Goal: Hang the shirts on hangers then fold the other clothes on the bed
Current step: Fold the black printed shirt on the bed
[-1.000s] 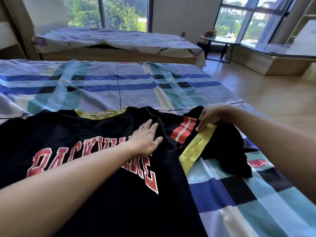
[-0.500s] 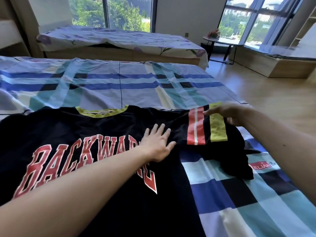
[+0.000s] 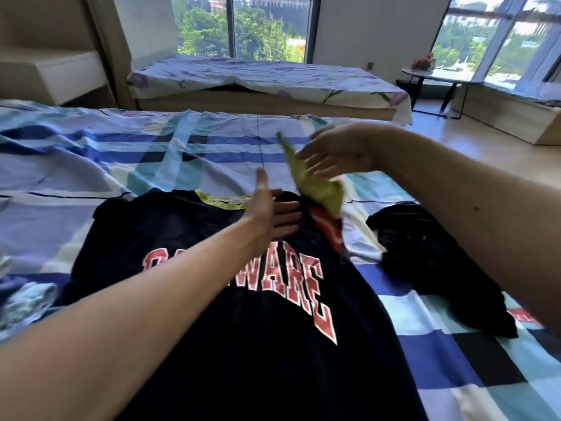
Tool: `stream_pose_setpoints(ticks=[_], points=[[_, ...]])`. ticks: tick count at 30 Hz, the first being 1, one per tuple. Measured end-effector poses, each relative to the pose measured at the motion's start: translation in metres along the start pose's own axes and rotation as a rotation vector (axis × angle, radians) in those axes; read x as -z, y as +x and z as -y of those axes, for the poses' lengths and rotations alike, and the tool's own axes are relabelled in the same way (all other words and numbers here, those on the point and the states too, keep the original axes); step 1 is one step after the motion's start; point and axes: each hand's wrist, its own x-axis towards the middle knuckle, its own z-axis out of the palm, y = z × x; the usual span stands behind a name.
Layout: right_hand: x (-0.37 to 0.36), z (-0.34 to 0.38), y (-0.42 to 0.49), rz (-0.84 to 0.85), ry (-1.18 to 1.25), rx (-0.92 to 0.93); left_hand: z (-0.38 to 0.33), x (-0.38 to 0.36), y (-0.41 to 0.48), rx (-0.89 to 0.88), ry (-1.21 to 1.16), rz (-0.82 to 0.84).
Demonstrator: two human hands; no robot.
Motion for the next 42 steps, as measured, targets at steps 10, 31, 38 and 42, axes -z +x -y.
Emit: stream_pose_setpoints(ticks=[10,31,38,42], points=[[-0.081,-0.103,0.023,0.018,-0.635,0.135,0.022,0.095,-0.001,-0.034,0.513,-0.325],[-0.221,-0.067,0.028,0.018,-0.646,0.370,-0.064,0.261,-0.038,0.360,0.196,-0.377],[-0.245,-0.056,0.033,0.177,-0.445,0.422,-0.078,0.260,-0.042,0.177,0.001,-0.326],[-0.270,-0.046,0.037,0.245,-0.342,0.436,-0.088,0.258,-0.039,0.165,0.004,-0.366]])
